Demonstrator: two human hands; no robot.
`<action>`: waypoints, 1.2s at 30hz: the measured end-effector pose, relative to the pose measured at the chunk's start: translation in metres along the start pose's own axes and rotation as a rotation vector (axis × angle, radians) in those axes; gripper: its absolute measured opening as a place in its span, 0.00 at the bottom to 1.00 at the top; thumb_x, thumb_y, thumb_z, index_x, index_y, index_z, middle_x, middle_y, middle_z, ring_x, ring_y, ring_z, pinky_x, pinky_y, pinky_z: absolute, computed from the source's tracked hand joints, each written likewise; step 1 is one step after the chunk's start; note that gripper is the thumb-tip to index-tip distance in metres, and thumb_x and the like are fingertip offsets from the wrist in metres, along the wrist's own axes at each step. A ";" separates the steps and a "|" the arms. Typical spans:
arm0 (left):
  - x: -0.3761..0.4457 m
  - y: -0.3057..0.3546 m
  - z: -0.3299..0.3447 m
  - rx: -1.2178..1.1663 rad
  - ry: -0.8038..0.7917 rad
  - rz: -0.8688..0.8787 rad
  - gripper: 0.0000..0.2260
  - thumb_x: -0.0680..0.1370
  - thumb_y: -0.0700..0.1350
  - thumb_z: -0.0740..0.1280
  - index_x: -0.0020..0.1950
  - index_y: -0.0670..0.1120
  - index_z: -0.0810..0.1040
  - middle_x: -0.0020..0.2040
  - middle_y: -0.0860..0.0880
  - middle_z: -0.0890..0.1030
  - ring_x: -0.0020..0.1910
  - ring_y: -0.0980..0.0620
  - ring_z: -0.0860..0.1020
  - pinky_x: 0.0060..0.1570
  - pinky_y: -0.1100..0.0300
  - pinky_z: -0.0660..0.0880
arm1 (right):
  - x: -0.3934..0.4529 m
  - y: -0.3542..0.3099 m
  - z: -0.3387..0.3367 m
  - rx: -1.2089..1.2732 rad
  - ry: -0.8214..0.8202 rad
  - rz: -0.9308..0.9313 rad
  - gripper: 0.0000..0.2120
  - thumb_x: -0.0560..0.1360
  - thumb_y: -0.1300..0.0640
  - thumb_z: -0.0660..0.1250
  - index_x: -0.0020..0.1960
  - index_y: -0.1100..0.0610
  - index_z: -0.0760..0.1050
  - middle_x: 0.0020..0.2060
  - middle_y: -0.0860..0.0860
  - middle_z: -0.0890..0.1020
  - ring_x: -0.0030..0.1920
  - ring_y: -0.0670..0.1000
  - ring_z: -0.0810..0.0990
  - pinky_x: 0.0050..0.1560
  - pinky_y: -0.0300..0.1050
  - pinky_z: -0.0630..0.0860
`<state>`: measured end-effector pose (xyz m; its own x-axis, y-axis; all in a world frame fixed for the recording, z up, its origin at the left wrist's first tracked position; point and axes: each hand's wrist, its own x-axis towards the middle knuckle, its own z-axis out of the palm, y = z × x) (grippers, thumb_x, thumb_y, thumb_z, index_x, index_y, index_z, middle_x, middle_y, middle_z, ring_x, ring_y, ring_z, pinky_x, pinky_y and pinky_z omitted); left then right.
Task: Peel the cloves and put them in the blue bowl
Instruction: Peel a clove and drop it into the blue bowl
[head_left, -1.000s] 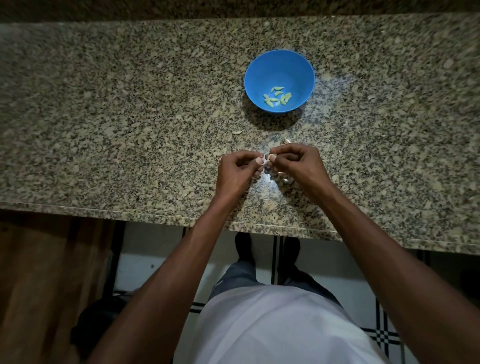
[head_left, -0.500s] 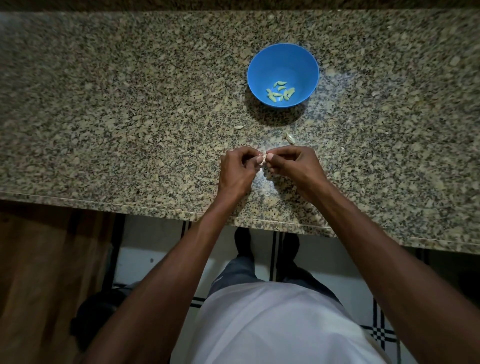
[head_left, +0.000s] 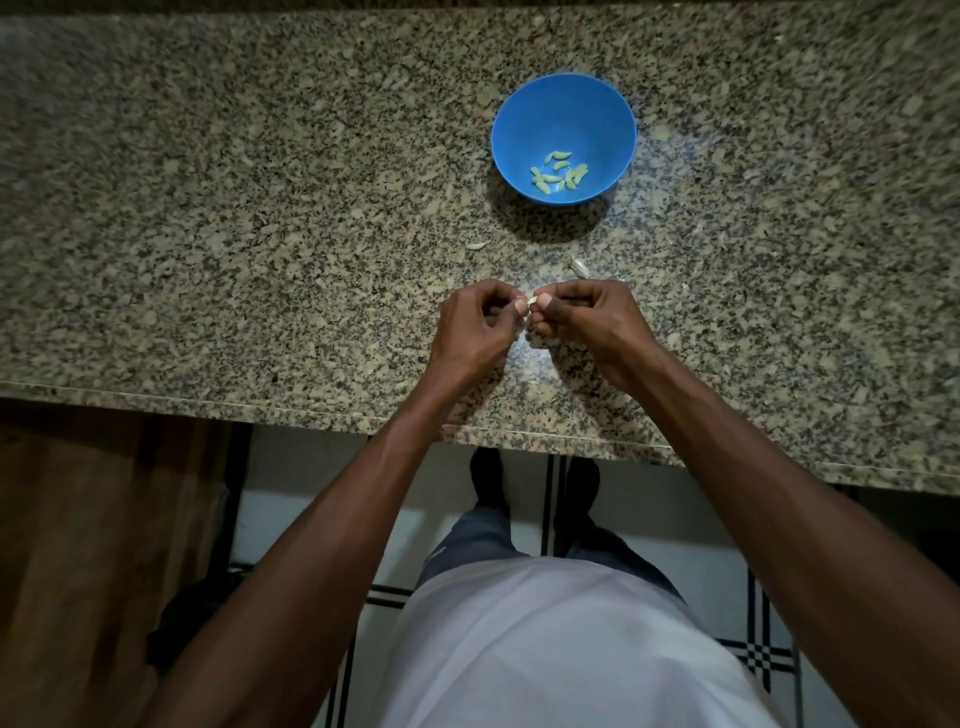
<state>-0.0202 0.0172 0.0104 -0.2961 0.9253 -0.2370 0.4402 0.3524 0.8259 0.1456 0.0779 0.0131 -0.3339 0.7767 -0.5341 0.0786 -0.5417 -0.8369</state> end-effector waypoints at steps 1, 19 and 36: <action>-0.001 0.002 0.001 0.022 0.000 0.014 0.05 0.81 0.44 0.71 0.53 0.44 0.83 0.44 0.53 0.83 0.42 0.60 0.81 0.39 0.71 0.76 | -0.001 0.000 0.001 0.001 0.019 -0.011 0.09 0.77 0.64 0.75 0.55 0.68 0.83 0.45 0.62 0.87 0.44 0.56 0.87 0.54 0.52 0.85; 0.001 0.004 -0.001 -0.025 0.043 0.004 0.08 0.75 0.47 0.76 0.47 0.43 0.82 0.41 0.49 0.83 0.41 0.55 0.81 0.43 0.55 0.82 | -0.007 -0.003 0.005 -0.139 0.000 -0.116 0.09 0.78 0.67 0.72 0.57 0.71 0.82 0.44 0.62 0.86 0.39 0.49 0.87 0.42 0.38 0.82; 0.006 -0.011 -0.011 -0.107 0.010 -0.070 0.04 0.75 0.40 0.78 0.48 0.43 0.85 0.45 0.48 0.87 0.43 0.52 0.86 0.46 0.53 0.85 | 0.002 0.009 -0.006 -0.006 -0.017 0.001 0.05 0.78 0.66 0.74 0.53 0.64 0.84 0.41 0.59 0.87 0.43 0.56 0.86 0.56 0.57 0.85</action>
<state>-0.0364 0.0169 0.0060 -0.3321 0.8971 -0.2914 0.3254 0.3989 0.8573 0.1515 0.0767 0.0039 -0.3495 0.7705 -0.5331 0.0847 -0.5406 -0.8370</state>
